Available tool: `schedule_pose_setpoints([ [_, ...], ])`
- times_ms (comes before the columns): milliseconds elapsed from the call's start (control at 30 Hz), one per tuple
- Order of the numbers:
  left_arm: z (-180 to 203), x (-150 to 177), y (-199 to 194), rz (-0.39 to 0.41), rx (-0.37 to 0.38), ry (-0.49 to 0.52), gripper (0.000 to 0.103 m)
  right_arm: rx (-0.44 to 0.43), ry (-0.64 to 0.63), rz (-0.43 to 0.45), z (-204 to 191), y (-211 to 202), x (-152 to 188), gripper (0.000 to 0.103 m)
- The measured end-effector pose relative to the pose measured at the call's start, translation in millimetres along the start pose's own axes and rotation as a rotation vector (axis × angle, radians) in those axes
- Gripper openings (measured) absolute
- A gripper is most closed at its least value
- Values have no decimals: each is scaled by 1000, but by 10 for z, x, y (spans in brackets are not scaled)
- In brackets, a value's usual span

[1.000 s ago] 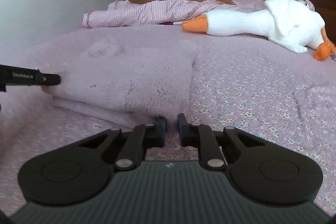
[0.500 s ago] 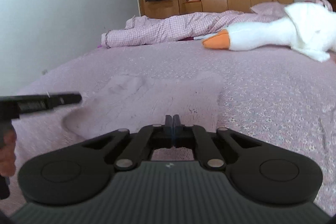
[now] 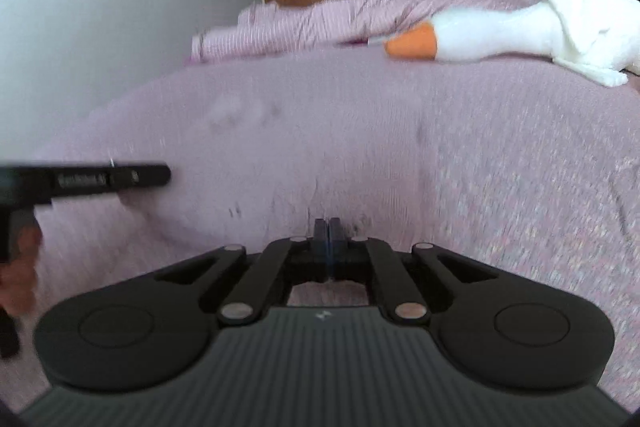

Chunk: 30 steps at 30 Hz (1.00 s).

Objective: Fold small clothes

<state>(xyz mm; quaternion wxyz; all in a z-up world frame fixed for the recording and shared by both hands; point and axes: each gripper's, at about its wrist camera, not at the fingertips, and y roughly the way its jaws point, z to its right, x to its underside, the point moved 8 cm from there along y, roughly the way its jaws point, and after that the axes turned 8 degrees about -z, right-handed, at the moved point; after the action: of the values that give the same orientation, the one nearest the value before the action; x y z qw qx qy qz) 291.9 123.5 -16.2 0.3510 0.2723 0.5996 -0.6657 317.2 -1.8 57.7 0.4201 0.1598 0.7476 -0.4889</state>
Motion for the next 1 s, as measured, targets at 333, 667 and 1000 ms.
schedule_pose_setpoints([
  [333,-90,-373,734,-124,-48,58,10,57,1,-78,283,683,-607,3],
  [667,-209,-380,763,-134,15,-45,10,41,127,-76,558,698,-457,2],
  [1000,-87,-135,335,-164,24,-30,10,54,105,-120,558,376,-147,2],
])
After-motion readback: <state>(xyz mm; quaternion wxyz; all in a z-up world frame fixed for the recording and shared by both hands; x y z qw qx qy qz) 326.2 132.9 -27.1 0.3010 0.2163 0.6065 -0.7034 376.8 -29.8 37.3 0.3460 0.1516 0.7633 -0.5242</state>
